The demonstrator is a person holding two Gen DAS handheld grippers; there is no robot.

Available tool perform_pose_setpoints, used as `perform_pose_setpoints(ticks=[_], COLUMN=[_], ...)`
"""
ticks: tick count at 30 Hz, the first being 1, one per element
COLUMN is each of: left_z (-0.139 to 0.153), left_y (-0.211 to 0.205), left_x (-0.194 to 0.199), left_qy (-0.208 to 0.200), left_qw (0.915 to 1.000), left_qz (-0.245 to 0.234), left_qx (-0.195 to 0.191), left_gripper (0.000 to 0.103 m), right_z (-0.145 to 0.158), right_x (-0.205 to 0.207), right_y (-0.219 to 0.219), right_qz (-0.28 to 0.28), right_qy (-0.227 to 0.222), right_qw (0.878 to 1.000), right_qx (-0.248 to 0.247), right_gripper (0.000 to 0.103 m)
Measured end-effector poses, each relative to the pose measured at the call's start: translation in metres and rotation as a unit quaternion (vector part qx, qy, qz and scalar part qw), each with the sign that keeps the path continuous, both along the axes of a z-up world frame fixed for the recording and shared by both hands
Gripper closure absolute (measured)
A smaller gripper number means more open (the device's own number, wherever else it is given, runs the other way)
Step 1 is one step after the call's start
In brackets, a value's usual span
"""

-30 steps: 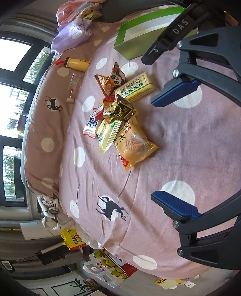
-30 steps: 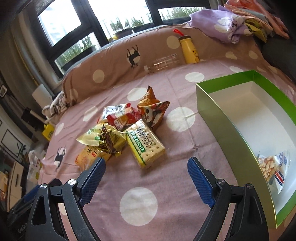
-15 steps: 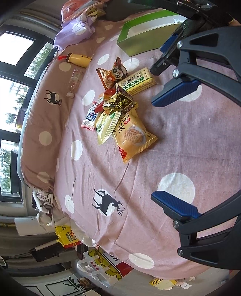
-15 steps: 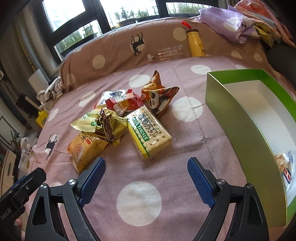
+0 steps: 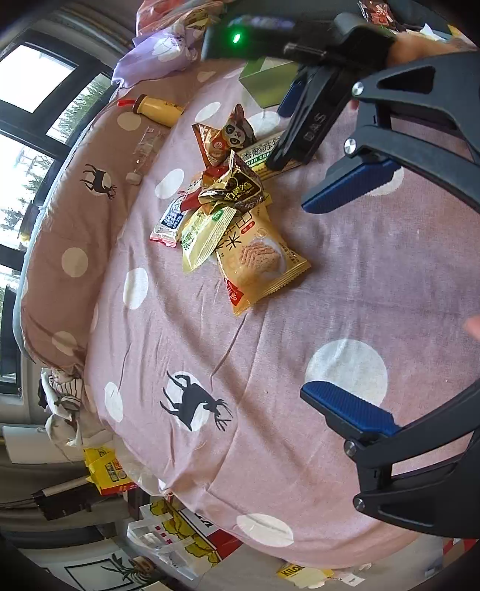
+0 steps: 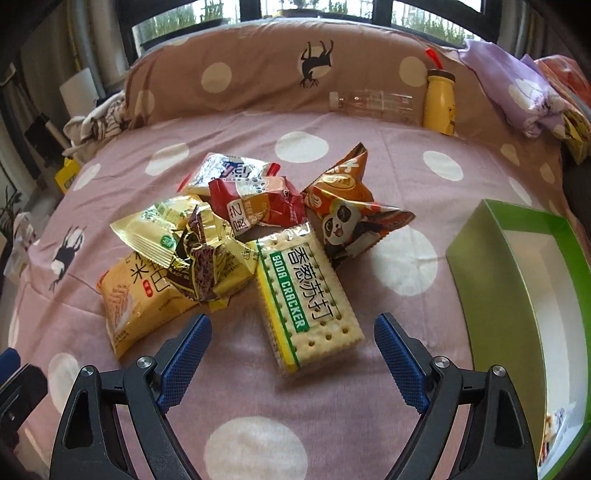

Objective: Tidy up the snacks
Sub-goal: 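Move the right gripper back to the green-label soda cracker pack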

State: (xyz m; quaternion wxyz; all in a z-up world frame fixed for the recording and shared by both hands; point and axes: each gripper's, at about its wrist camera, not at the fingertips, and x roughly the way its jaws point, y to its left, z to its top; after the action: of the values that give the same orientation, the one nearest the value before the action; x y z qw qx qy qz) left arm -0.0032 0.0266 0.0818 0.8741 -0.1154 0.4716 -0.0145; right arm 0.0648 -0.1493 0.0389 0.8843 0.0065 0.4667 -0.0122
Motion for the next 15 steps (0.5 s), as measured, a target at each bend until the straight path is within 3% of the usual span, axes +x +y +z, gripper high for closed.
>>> perform_pose_setpoints(ticks=[5,8,10,15], left_z=[-0.001,-0.004,-0.005,-0.006], left_y=[-0.002,-0.002,-0.001,-0.005], left_x=[0.001,0.003,0.004,0.002], left_qy=[0.003,0.009,0.012,0.012], left_qw=[0.9999,0.9999,0.9999,0.9997], left_qz=[-0.011,-0.012,-0.007,-0.019], left_qx=[-0.002,0.003,0.001,0.001], left_gripper=[0.011,0.011,0.011,0.011], right_z=[-0.022,-0.03,-0.027,-0.022], right_x=[0.026,0.025,0.02,0.001], right_y=[0.006,0.005,0.001,-0.001], right_qz=[0.012,0.009,0.009,0.01], right_qy=[0.031,0.038,0.03,0.035], right_qw=[0.999,0.999,0.999,0.999], right_qx=[-0.016,-0.029,-0.018,0.004], right_gripper=[0.014,0.025,0.044,0.047])
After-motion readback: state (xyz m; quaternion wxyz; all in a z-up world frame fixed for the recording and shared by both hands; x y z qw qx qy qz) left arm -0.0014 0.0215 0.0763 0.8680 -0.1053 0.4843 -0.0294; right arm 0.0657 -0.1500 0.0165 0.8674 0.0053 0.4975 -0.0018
